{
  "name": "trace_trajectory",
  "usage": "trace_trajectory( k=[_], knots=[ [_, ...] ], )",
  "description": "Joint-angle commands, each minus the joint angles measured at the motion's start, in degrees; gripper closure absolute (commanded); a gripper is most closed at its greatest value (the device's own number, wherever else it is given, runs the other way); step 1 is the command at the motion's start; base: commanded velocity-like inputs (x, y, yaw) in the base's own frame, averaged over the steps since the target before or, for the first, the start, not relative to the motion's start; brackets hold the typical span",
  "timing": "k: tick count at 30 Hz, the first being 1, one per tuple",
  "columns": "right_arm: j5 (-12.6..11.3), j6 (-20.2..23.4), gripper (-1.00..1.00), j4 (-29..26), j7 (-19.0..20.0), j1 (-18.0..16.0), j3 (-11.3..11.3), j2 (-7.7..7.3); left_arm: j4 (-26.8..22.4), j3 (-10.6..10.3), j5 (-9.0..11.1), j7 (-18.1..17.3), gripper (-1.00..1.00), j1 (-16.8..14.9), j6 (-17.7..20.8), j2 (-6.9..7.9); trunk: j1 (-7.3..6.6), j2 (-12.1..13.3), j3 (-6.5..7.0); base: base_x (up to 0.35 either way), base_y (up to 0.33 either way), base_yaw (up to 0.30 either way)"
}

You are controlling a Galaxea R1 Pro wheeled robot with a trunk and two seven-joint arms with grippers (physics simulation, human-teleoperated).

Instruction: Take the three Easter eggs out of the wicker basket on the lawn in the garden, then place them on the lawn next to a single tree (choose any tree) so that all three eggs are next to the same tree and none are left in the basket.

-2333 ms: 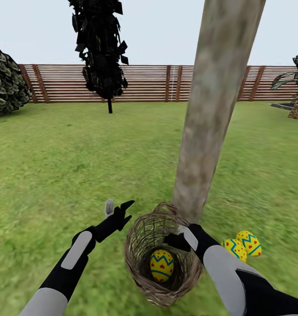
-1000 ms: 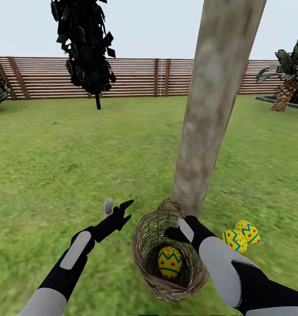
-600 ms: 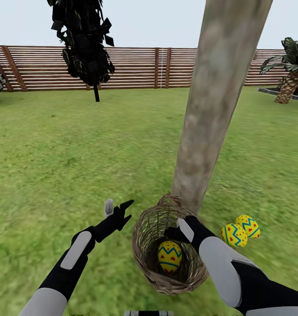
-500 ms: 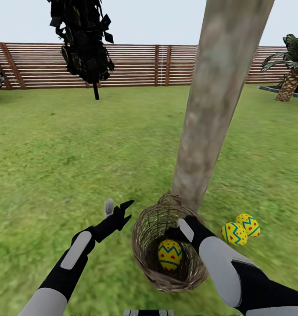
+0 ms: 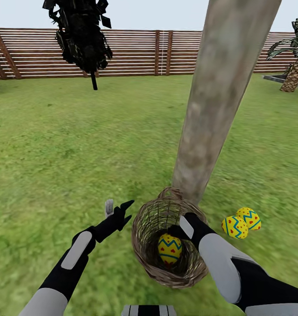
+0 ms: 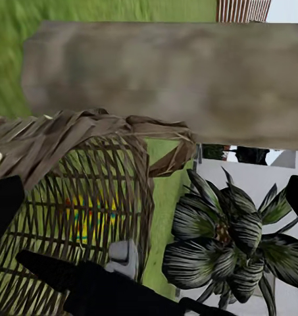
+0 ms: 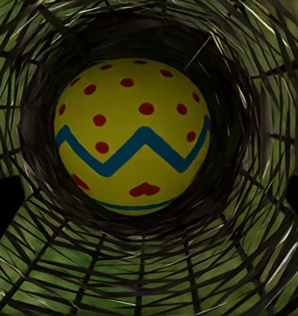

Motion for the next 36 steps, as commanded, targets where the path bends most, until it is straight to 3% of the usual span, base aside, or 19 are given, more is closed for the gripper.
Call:
trace_trajectory(
  k=[1, 19, 36],
  knots=[
    [-0.3, 0.2, -1.0, -0.1, -0.2, 0.0, -0.1, 0.03, 0.0, 0.0, 0.2, -0.1, -1.0, 0.0, 0.2, 0.1, -0.01, 0.0, -0.04, 0.0, 0.0, 0.0],
    [-0.3, 0.1, -1.0, -0.3, -0.1, 0.0, -0.1, 0.03, 0.1, 0.0, 0.3, -0.1, -1.0, 0.0, 0.2, 0.09, -0.01, 0.0, -0.04, 0.0, 0.087, 0.0],
    [-0.1, -0.4, -1.0, -0.6, -0.5, -2.1, 0.0, 0.03, 0.2, 0.0, 0.2, -0.1, -1.0, 0.0, 0.2, 0.08, 0.43, -0.2, -3.81, 0.0, 0.0, 0.0]
  ],
)
